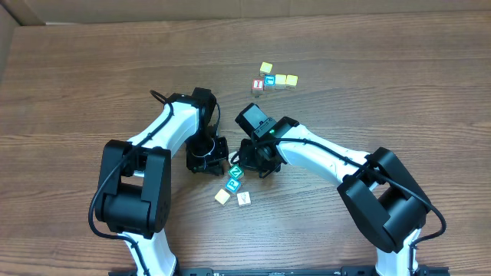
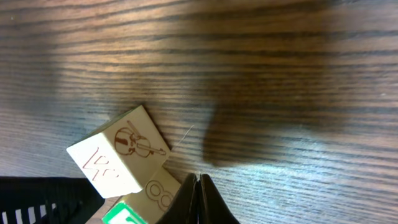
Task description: Flip 5 blocks
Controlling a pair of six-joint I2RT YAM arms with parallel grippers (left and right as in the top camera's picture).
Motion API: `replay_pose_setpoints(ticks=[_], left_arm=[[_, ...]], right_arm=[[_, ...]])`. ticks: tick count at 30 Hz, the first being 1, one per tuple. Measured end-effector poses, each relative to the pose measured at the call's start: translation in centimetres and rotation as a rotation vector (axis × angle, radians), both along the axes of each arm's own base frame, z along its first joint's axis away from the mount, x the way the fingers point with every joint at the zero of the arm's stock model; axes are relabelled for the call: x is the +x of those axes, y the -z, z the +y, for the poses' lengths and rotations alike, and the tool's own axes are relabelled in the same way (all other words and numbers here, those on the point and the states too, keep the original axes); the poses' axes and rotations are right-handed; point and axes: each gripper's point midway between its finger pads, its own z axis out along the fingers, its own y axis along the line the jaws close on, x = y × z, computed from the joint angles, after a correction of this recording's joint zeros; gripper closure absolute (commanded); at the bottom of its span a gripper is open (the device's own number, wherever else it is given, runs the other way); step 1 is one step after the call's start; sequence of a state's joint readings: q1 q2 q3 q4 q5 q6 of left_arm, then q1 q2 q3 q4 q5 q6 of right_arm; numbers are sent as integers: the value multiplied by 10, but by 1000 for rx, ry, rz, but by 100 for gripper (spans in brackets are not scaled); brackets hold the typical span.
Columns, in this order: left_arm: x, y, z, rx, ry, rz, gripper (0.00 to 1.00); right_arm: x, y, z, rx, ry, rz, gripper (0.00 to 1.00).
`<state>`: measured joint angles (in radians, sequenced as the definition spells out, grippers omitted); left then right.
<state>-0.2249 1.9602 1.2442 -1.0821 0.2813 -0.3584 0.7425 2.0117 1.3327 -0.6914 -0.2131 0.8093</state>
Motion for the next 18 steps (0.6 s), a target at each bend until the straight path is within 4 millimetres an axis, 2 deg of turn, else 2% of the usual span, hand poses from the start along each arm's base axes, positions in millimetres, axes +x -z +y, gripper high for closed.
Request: replay_pose_setpoints(ticks=[7, 18], left_arm=[[-1, -3, -11, -69, 3, 5, 96], [-3, -5, -14, -94, 24, 12, 96]], right_arm=[[-4, 0, 0, -4, -5, 12, 96], [-8, 0, 3, 1, -13, 23, 96]])
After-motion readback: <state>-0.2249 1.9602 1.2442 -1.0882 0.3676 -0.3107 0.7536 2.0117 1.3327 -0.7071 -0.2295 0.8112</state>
